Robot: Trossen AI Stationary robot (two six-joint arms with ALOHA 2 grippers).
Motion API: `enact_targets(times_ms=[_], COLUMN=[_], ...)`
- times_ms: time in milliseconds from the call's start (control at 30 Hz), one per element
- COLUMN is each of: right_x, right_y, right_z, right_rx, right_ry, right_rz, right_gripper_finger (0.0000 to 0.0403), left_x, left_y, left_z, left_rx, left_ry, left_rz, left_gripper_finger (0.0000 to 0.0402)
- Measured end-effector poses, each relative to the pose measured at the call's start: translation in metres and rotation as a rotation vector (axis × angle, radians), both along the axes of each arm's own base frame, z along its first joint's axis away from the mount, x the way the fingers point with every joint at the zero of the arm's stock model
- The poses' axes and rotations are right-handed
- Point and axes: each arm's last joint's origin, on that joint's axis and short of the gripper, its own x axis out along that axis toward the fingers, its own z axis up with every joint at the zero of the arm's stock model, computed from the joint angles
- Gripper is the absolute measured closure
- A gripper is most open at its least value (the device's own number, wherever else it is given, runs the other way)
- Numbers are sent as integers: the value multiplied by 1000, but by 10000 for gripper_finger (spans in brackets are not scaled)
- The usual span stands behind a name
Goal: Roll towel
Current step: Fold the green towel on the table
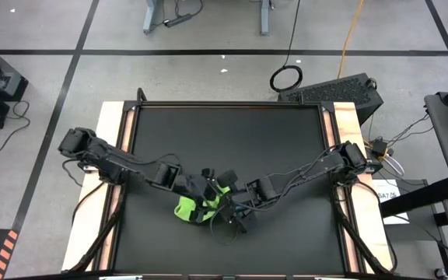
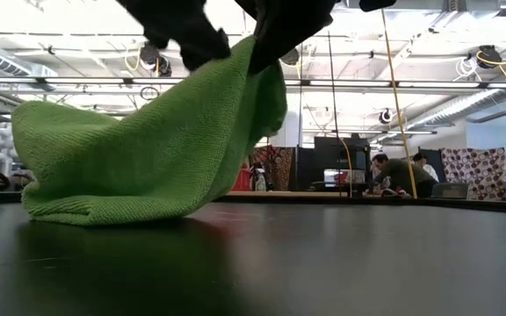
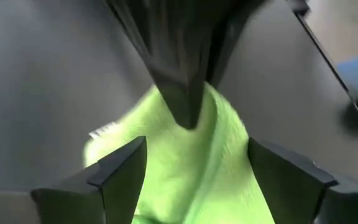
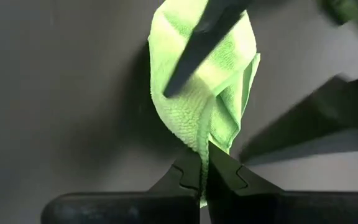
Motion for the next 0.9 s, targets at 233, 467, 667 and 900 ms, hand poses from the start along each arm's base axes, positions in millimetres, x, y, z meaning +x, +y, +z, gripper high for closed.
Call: enact_targets(times_ms=[233, 467, 667, 900], right_x=[-1, -3, -5, -4], right_y=[-1, -5, -12, -13], right_z=[-1, -4, -7, -22], right_rx=[-2, 20, 50, 25], right_ry=[12, 52, 99, 62], right_rz=[-5, -56, -166, -218], right_gripper_finger=[403, 403, 374, 293], left_x=[8, 7, 1, -3], left_y=[-1, -1, 1, 2], left_z=[-17, -18, -24, -27], left_rx=[-1, 2, 15, 12], left_ry=[42, 58, 138, 206], left_rz=[-38, -65, -57, -18], left_gripper_finger=[131, 291, 390, 398])
